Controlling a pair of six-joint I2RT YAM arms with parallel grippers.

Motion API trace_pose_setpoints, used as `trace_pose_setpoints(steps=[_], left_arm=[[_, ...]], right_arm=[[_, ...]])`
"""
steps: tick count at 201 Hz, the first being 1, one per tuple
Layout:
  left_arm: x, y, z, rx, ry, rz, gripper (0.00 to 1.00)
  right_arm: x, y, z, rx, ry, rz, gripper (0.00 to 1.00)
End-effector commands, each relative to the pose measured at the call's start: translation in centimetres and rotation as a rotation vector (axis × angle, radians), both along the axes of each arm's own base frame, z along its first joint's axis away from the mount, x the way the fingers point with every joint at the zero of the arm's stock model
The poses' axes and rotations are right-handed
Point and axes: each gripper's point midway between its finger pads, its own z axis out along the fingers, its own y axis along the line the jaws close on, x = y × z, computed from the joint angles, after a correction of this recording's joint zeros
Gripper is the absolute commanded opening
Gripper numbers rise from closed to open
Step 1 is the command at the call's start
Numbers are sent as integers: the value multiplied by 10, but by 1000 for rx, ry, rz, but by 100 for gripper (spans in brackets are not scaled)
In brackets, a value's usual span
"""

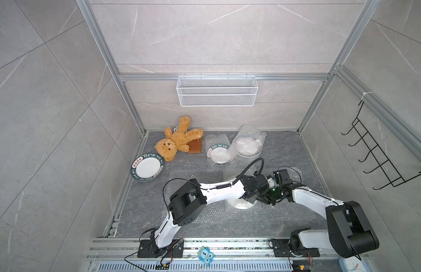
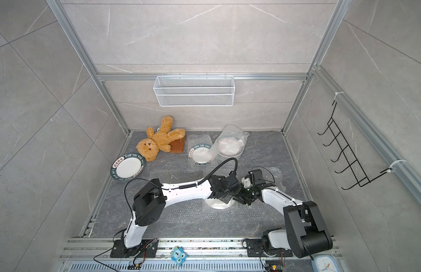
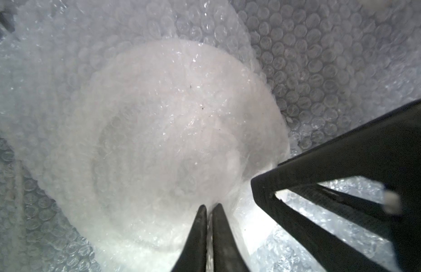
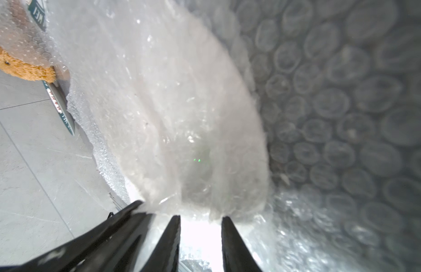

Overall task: Unpack dinner plates from bubble wrap
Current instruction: Unwrap the bubble wrap.

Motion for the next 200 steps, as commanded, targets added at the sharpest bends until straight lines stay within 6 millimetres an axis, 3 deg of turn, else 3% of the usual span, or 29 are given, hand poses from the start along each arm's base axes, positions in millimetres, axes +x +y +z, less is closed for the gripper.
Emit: trace_pose_setpoints(steps=[1, 45, 82, 148, 200], left_arm=[[6, -9, 23, -51, -12, 4, 2], [4, -14, 32, -85, -3, -4, 0], [5, -16, 43, -109, -18, -4, 0], [16, -11, 71, -133, -84, 20, 0], [24, -5, 89, -177, -102, 43, 0]], right_arm=[[2, -4, -5, -42, 5, 6, 32], [19, 2, 0, -12, -25, -17, 32], [20, -4, -10, -54, 7, -35, 31], [5, -23, -31, -163, 99, -98, 30], [-2, -26, -41, -165, 144, -138, 29]])
